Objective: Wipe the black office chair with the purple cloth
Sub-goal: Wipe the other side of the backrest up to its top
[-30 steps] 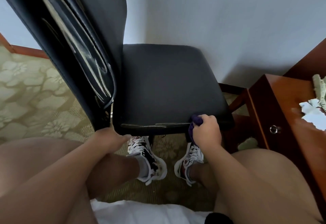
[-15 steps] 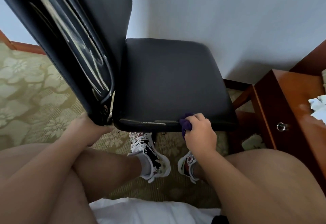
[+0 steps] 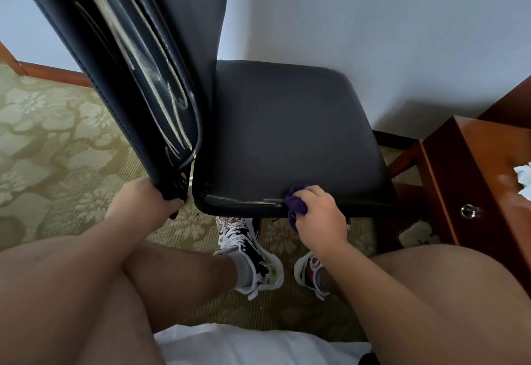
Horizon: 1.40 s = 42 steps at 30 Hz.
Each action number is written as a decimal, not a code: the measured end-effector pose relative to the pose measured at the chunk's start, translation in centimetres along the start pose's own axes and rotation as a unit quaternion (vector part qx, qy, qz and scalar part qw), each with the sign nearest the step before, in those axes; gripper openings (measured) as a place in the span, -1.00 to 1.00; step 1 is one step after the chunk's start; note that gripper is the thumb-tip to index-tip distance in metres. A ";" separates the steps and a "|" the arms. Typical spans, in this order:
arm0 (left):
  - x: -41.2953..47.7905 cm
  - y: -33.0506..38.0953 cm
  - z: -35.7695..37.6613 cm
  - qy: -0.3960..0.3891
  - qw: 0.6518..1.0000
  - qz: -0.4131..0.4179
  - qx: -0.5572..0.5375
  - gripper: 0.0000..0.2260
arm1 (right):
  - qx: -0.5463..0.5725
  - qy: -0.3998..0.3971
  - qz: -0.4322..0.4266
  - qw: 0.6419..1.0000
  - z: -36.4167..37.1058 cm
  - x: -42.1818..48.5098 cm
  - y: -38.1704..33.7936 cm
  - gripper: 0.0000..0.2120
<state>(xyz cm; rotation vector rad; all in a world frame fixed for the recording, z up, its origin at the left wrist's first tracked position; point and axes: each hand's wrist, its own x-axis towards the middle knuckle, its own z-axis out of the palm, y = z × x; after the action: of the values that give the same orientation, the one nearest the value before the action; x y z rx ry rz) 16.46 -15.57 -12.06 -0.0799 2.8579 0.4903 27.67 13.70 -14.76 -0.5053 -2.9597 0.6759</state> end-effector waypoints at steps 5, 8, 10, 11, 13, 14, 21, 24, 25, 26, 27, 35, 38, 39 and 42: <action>-0.2 0.5 -0.8 -0.031 0.999 0.033 -0.028 -0.92 | -0.023 0.013 0.022 0.999 -1.3 0.0 2.1 -0.72; -0.5 0.6 -0.2 -0.029 0.998 0.042 -0.036 -0.92 | -0.007 0.036 0.059 0.998 -1.5 -0.2 2.9 -0.74; -0.6 0.6 0.2 -0.030 0.998 0.044 -0.038 -0.88 | 0.000 0.041 0.069 0.997 -1.4 -0.1 3.0 -0.75; -0.6 0.6 0.4 -0.029 0.998 0.042 -0.039 -0.87 | 0.004 0.042 0.072 0.997 -1.2 -0.1 2.9 -0.75; -0.5 0.6 0.7 -0.029 0.998 0.035 -0.046 -0.86 | 0.021 0.044 0.065 0.997 -0.7 -0.1 2.0 -0.77; -0.5 0.7 0.8 -0.028 0.998 0.032 -0.048 -0.86 | 0.030 0.042 0.055 0.997 -0.4 -0.2 1.3 -0.77; -0.3 0.8 0.4 -0.016 0.999 0.018 -0.032 -0.82 | 0.061 -0.020 0.000 0.998 2.0 -0.1 -2.1 -0.77; -0.1 0.8 0.2 -0.011 0.999 0.010 -0.037 -0.81 | 0.025 -0.041 -0.028 0.998 0.7 0.3 -0.5 -0.76; -0.1 0.8 0.2 -0.015 0.999 0.007 -0.039 -0.82 | 0.026 -0.039 -0.021 0.999 0.2 0.3 0.2 -0.77; 0.0 0.8 0.2 -0.019 0.999 0.005 -0.040 -0.82 | 0.033 -0.032 -0.008 0.999 -0.2 0.4 0.9 -0.78; 0.0 0.7 0.2 -0.022 0.999 0.005 -0.040 -0.83 | 0.039 -0.023 0.008 0.999 -0.6 0.5 1.6 -0.80; -0.2 0.9 0.7 -0.011 0.999 0.001 -0.046 -0.78 | 0.027 -0.013 0.064 0.998 -0.5 1.3 -0.1 -0.92; 0.0 0.8 0.8 -0.009 0.999 0.001 -0.041 -0.77 | 0.018 -0.048 0.021 0.998 1.4 1.3 -3.6 -0.88; 0.1 0.8 0.9 -0.010 0.999 0.001 -0.039 -0.77 | 0.011 -0.057 0.008 0.998 2.0 1.3 -4.7 -0.87; 0.1 0.8 0.7 -0.011 0.999 -0.005 -0.037 -0.79 | -0.014 -0.074 -0.016 0.997 2.7 1.7 -6.4 -0.84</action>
<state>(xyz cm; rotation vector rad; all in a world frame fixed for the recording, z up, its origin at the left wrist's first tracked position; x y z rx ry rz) 16.42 -14.53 -12.50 -0.1005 2.8154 0.5919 23.76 7.73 -14.47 -0.4265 -3.1121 0.6985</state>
